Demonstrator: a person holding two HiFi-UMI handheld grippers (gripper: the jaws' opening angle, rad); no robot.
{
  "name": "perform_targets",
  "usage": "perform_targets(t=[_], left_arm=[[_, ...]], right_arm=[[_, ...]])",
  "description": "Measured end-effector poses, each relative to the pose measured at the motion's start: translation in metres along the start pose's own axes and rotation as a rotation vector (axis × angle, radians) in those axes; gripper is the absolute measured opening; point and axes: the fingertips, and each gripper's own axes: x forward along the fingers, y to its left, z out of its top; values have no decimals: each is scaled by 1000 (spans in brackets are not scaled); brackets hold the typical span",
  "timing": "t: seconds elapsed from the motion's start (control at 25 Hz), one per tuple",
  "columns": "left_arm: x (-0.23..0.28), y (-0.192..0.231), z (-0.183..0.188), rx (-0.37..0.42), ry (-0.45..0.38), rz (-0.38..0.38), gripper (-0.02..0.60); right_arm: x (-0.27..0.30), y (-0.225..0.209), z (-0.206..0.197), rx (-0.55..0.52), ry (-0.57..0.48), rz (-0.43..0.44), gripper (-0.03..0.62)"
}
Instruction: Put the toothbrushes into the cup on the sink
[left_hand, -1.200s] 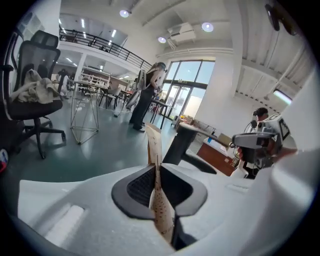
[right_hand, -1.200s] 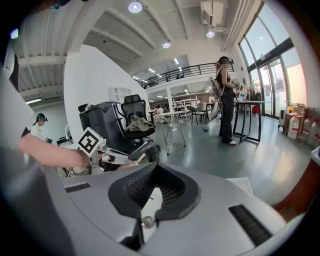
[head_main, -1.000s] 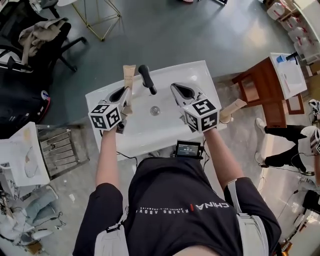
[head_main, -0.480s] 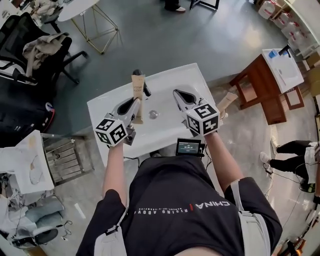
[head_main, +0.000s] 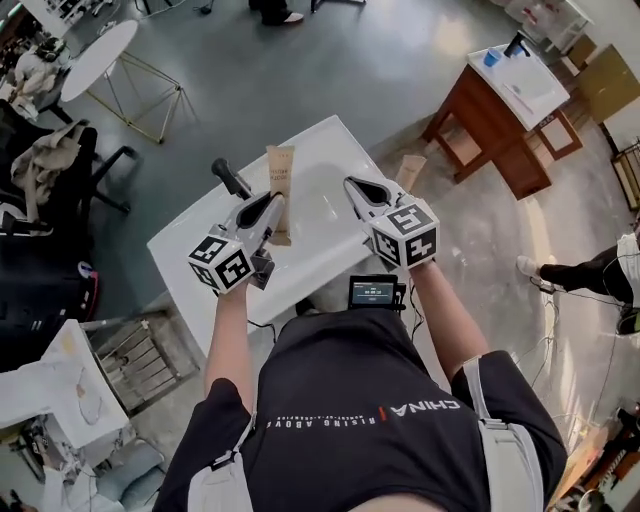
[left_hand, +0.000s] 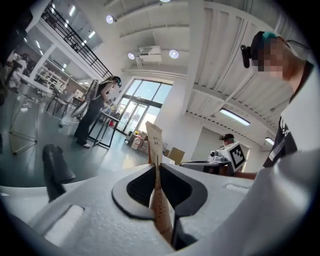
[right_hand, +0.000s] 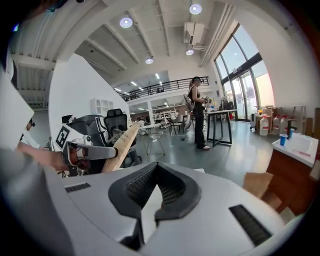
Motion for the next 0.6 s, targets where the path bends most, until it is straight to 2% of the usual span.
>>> perform_targets(t=[0.36,0.6], left_arm=[[106,-70,-7,37,54,-259,37],[169,-105,-23,45,82,-353,37]], right_arm=[[-76,-84,-7,72,-35,-208,9],[-110,-126,-12,103,-49,-286,9]])
